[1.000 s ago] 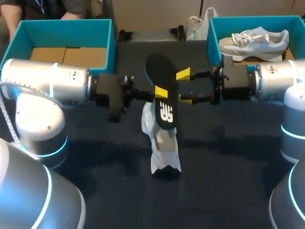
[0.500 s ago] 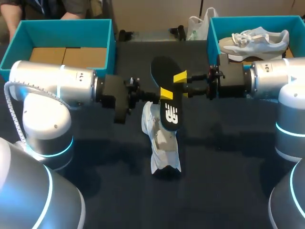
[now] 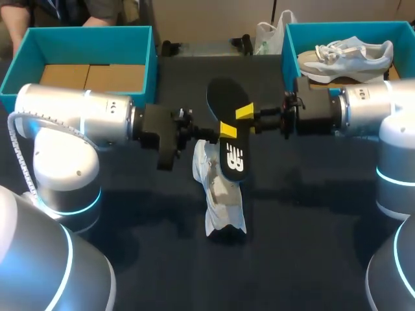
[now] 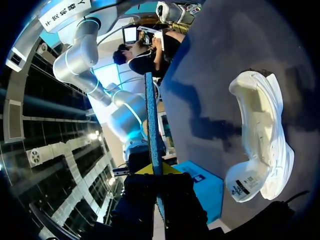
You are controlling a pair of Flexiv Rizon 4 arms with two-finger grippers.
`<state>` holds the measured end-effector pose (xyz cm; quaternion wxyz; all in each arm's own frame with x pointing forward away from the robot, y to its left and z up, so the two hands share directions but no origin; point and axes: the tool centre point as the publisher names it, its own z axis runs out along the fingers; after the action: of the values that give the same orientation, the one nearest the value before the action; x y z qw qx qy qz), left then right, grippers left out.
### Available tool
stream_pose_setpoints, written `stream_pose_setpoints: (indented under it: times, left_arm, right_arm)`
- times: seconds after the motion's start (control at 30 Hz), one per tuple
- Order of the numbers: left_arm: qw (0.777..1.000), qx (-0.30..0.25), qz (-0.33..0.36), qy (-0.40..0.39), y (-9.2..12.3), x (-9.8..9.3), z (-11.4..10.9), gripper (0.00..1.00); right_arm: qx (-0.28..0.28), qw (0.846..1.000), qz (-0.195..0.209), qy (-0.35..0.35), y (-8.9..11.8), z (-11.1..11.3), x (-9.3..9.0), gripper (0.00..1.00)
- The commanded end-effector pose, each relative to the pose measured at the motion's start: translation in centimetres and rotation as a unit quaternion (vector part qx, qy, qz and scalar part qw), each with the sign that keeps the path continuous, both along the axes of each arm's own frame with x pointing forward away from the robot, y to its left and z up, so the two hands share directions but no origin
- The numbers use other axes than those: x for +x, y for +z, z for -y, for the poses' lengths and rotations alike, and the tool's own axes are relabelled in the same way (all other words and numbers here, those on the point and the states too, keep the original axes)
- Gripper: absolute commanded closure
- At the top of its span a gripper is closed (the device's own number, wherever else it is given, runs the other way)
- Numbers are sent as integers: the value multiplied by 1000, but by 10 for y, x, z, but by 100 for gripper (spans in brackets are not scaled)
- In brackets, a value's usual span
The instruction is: Take the shoe out of the shoebox, open the shoe tongue, remove and reinsert the insole, then place the shoe into the shoebox
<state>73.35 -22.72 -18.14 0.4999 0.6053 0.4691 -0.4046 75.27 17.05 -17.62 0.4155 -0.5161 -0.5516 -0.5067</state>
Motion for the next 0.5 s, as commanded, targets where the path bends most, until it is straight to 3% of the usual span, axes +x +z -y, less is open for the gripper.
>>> stream_pose_setpoints:
  times: [0.03,0.13,0.3,0.5]
  left_arm:
    - [1000,0,1,2,-2,0,3,100]
    - [1000,0,1,5,-3,1,3,100]
    - [1000,-1,4,7,-3,1,3,100]
    - [1000,-6,9,6,-3,2,4,100]
  right_arm:
    - [-9,1000,-4,5,3,-4,1,75]
    - [-9,1000,-7,7,1,-5,0,88]
    - [-8,1000,-11,8,-1,-6,-1,99]
    - [-7,1000,-13,7,-2,-6,-1,100]
